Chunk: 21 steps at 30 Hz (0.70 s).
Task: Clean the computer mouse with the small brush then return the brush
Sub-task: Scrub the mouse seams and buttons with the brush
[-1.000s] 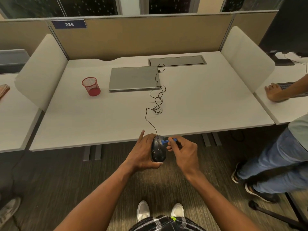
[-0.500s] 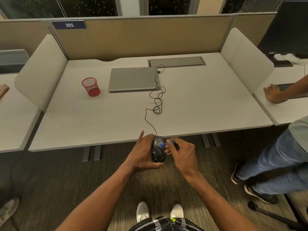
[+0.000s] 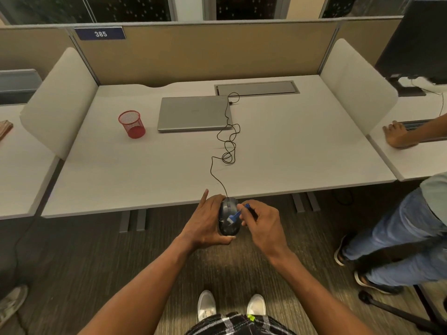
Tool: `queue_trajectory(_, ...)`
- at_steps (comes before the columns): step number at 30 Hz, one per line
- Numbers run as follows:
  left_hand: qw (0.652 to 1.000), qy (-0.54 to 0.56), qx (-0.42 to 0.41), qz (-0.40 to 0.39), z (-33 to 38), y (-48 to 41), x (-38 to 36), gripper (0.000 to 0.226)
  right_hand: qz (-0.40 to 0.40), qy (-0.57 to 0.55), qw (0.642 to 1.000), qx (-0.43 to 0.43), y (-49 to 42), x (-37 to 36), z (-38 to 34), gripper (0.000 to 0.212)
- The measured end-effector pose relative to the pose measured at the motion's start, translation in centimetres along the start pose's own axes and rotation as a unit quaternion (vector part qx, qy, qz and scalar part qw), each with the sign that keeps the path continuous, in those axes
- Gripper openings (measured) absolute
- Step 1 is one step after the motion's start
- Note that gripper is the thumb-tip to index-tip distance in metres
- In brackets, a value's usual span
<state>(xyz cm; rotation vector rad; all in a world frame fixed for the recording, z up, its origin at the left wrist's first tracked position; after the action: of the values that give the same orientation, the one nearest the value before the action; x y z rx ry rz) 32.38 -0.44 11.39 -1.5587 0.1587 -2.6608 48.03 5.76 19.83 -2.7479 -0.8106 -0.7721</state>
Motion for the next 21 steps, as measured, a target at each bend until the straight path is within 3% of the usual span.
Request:
queue_trajectory(12,1.000,0.005,0.001,0.005,-0.24,-0.17,0.06,0.115,-0.009,0.000,0.999,0.036,0.29,0.28,0.26,0.011)
queue_trajectory(17,1.000,0.004,0.001,0.005,-0.43,-0.26,0.13,0.116,-0.052,0.011,0.998,0.038,0.27,-0.30,0.43,0.013)
queue_trajectory(21,1.000,0.004,0.002,0.003,-0.59,-0.36,-0.02,0.116,-0.033,0.022,0.999,0.036,0.16,0.23,0.45,0.011)
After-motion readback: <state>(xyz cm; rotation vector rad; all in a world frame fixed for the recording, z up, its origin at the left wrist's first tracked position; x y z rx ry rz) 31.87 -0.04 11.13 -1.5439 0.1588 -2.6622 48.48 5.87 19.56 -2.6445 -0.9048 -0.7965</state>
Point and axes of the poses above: each hand's wrist, its own y-axis away from the middle knuckle, its own x-axis out of the back of the hand, z = x × y, the point moved 6 cm from there along -y, towards the middle knuckle, and after that the axes turned 8 degrees about -x, right-handed, at the moved point
